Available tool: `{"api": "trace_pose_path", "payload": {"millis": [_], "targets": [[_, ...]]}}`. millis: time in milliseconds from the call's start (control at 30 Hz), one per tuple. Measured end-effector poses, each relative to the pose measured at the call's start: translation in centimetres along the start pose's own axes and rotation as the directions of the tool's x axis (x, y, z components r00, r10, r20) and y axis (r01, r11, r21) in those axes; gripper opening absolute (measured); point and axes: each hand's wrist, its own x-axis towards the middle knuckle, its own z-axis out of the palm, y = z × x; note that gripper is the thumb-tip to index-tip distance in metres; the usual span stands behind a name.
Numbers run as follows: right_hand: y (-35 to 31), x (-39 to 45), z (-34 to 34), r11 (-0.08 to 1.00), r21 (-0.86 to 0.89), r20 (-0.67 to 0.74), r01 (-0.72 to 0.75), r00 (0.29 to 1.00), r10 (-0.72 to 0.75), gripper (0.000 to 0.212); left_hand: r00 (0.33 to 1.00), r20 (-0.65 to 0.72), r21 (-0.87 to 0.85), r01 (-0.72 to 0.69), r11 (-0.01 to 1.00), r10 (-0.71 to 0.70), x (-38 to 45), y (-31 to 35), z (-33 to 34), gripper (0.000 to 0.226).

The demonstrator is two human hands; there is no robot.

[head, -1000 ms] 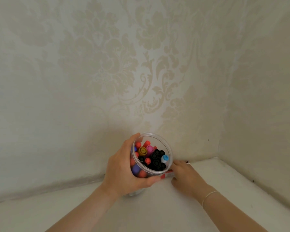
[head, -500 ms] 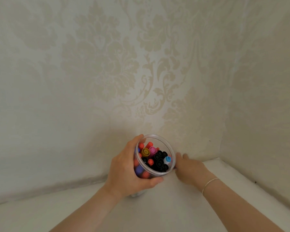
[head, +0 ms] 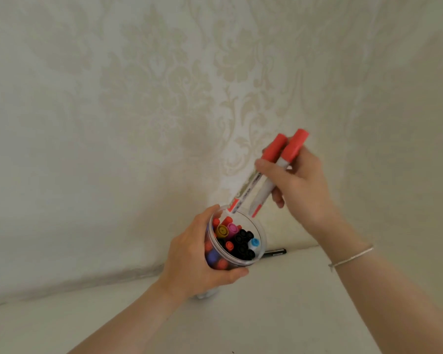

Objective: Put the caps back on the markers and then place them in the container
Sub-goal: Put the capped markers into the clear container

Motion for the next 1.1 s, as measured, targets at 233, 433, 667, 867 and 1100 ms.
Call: {"api": "trace_pose_path", "payload": {"millis": [233, 433, 667, 867, 1100], "targets": [[2.0, -1.7, 2.1, 0.661, -0.660, 0.237, 0.357, 0.934, -0.268, 0.022, 1.000, 0.003, 0.010, 0.001, 1.000, -0.001, 0.0, 0.1, 0.0, 0.104], [2.5, -0.9, 1.9, 0.926, -0.378, 0.045, 0.000, 0.999, 0.019, 0.016, 1.000, -0.025, 0.019, 0.003, 1.000, -0.003, -0.1, -0.2, 0.0, 0.104], [2.8, -0.4, 1.2, 0.943, -0.225, 0.169, -0.246, 0.943, 0.286, 0.013, 1.000, -0.021, 0.013, 0.014, 1.000, -0.013, -0.2, -0.1, -0.1, 0.105], [1.7, 0.0, 0.9, 0.882, -0.369, 0.305, -0.291, 0.859, 0.411, 0.017, 1.000, 0.005, 0.010, 0.000, 1.000, 0.000, 0.0, -0.1, 0.0, 0.105], [2.2, -0.1, 1.3, 0.877, -0.456, 0.189, -0.151, 0.947, 0.261, 0.009, 1.000, -0.014, 0.020, 0.004, 1.000, -0.003, 0.0, -0.3, 0.1, 0.105]]}}
